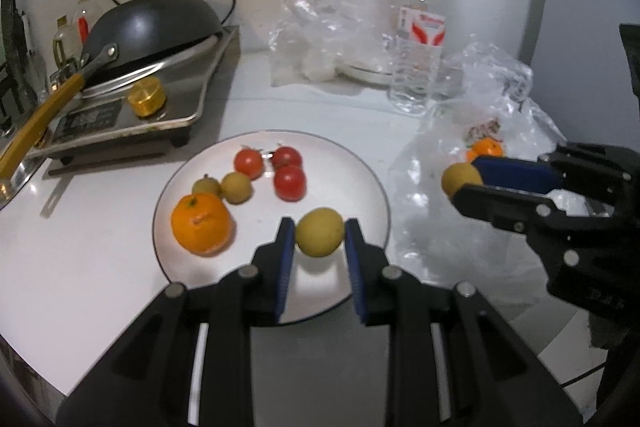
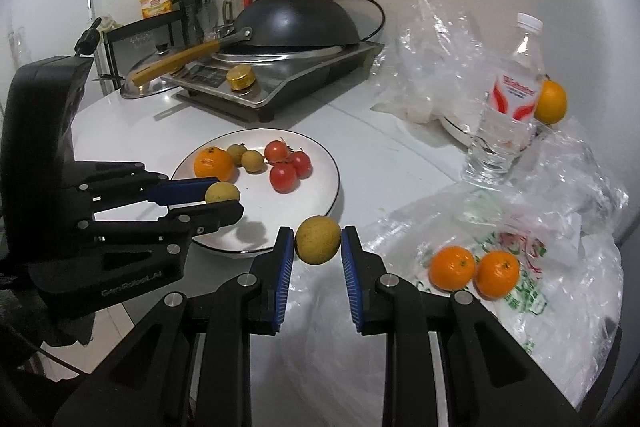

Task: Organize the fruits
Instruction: 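Carry both held yellow-green fruits over the white plate, then lower both yellow-green fruits onto the plate and open both grippers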

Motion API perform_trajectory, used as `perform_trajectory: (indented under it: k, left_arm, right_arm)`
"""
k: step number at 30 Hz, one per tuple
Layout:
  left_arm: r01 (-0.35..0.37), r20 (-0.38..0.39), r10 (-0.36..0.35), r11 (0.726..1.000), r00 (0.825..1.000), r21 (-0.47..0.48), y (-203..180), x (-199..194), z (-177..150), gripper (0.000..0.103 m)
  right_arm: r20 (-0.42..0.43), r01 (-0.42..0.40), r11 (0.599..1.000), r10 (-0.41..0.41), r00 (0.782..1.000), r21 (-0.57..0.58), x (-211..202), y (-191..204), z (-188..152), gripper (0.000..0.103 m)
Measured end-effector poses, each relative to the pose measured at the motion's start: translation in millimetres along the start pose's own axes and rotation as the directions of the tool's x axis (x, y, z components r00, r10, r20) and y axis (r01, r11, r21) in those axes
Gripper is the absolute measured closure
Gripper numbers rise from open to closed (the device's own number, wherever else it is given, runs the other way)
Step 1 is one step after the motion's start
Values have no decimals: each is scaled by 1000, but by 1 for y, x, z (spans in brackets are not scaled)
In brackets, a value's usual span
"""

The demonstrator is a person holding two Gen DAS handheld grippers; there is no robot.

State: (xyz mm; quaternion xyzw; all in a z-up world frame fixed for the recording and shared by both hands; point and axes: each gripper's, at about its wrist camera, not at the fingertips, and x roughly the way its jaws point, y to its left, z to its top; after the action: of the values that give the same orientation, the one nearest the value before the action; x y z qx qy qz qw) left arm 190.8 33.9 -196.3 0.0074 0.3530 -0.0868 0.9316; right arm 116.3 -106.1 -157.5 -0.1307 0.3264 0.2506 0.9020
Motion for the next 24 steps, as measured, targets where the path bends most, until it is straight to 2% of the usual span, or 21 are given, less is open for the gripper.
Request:
perform_trajectory:
  k: [12, 19, 24]
  left_arm:
    - [-80, -3, 80, 995, 997, 54, 13, 21, 6, 77]
    - [-158, 16, 157, 980, 987, 123, 11, 32, 14, 77]
    - [-167, -5, 170, 976, 985, 137, 15, 42, 16, 77]
  right_arm:
    - [-24, -14, 1000, 14, 1000, -10, 23, 3, 6, 77]
    - [-35, -15, 1000, 15, 999, -9, 37, -1, 11, 77]
    - [-35, -12, 1000, 12, 999, -6, 43, -3, 15, 77]
